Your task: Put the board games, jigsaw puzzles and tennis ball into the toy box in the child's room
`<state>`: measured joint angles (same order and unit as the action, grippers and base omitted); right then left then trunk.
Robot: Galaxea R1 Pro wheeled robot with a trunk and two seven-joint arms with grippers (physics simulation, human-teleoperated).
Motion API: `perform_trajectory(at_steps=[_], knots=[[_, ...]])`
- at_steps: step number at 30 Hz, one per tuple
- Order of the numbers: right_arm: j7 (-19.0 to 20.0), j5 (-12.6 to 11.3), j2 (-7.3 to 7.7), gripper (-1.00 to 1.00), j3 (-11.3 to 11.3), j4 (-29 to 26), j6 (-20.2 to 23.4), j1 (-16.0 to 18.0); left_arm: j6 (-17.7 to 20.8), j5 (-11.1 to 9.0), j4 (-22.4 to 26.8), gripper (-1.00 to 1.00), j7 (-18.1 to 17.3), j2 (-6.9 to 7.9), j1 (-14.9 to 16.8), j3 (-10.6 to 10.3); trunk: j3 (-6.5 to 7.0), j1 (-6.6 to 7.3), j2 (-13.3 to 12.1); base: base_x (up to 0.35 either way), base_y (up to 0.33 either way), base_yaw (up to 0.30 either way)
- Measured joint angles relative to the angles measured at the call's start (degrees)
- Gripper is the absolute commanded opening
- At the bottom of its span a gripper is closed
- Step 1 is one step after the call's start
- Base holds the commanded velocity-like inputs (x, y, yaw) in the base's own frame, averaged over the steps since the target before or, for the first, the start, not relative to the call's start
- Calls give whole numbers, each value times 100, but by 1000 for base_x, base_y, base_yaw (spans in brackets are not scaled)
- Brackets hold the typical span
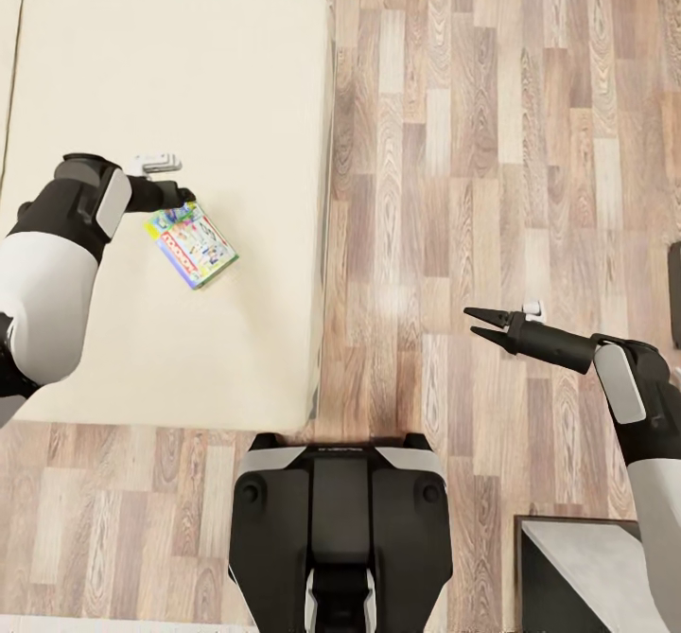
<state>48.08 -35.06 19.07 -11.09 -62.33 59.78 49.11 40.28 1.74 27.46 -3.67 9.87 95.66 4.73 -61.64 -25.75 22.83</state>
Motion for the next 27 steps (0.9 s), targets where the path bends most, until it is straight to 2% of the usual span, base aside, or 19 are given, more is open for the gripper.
perform_trajectory(at_steps=[7, 12, 27], knots=[[-1, 2, 1, 100, -12, -12, -1, -32, -80, 8, -2, 100, 179, -2, 89, -2, -65, 0, 0, 0, 0, 0], [0, 1, 1, 100, -16, -22, 0, -67, -266, 10, -52, 100, 202, 9, 98, -9, -112, 0, 0, 0, 0, 0], [0, -8, 86, 100, -18, -39, 0, -122, -415, 122, -89, 100, 208, -3, 100, -24, -251, 0, 0, 0, 0, 0]])
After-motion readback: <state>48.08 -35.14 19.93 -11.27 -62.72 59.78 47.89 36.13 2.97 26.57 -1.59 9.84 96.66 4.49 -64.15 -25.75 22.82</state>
